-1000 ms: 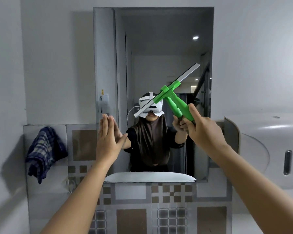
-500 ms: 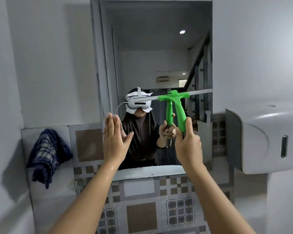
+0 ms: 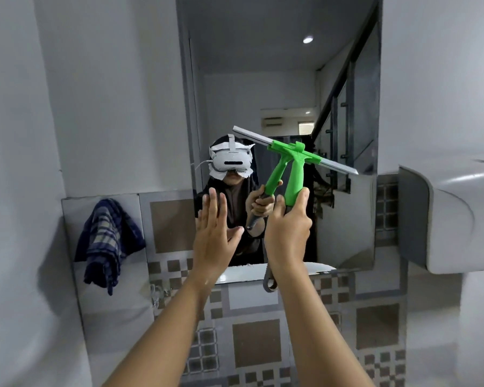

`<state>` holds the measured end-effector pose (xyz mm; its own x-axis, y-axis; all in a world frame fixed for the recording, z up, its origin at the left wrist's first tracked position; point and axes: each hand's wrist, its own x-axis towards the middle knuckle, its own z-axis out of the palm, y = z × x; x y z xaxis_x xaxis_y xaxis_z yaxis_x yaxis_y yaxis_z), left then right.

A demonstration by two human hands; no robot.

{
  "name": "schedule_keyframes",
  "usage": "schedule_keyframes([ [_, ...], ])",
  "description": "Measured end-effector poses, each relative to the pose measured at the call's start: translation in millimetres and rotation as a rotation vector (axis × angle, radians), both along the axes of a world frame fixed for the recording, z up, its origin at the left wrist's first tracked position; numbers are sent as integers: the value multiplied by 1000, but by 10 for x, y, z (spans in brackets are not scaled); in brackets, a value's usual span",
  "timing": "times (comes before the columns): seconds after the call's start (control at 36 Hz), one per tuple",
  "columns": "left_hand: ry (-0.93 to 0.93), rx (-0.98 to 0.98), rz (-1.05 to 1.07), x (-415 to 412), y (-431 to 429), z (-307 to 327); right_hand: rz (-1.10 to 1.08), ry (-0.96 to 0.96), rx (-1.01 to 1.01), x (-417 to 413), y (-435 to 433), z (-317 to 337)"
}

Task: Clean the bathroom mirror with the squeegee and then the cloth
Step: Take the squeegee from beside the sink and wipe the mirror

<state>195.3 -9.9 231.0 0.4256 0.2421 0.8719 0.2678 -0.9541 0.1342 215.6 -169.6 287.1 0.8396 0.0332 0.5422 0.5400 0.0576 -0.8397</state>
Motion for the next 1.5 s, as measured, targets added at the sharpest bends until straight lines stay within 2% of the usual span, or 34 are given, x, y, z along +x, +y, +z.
schedule_keyframes([
  [0.14,-2,28,-30,-37,-16,-112,21,-72,-162,-273,211,33],
  [0.31,36,56,54,-10,78,-191,-2,-230,-382,-359,307,-119],
  [0.42,3,-15,-34,-63,-68,-285,-77,-376,-472,-227,140,-165],
  [0.67,-50,-182,100,45,-255,-576,-138,-637,-629,168,-180,-179],
  [0.83,-158,-330,118,137,-456,-644,-174,-808,-728,437,-339,-129],
  [0.97,-206,-412,123,174,-524,-655,-330,-974,-744,640,-403,-102],
  [1.17,-193,-372,89,146,-498,-683,-285,-1075,-732,939,-632,-21],
  [1.33,-132,-306,164,131,-455,-624,-267,-1110,-718,1250,-913,-55],
  [1.5,-143,-87,194,23,-276,112,-243,-1028,-729,1389,-1034,-165],
])
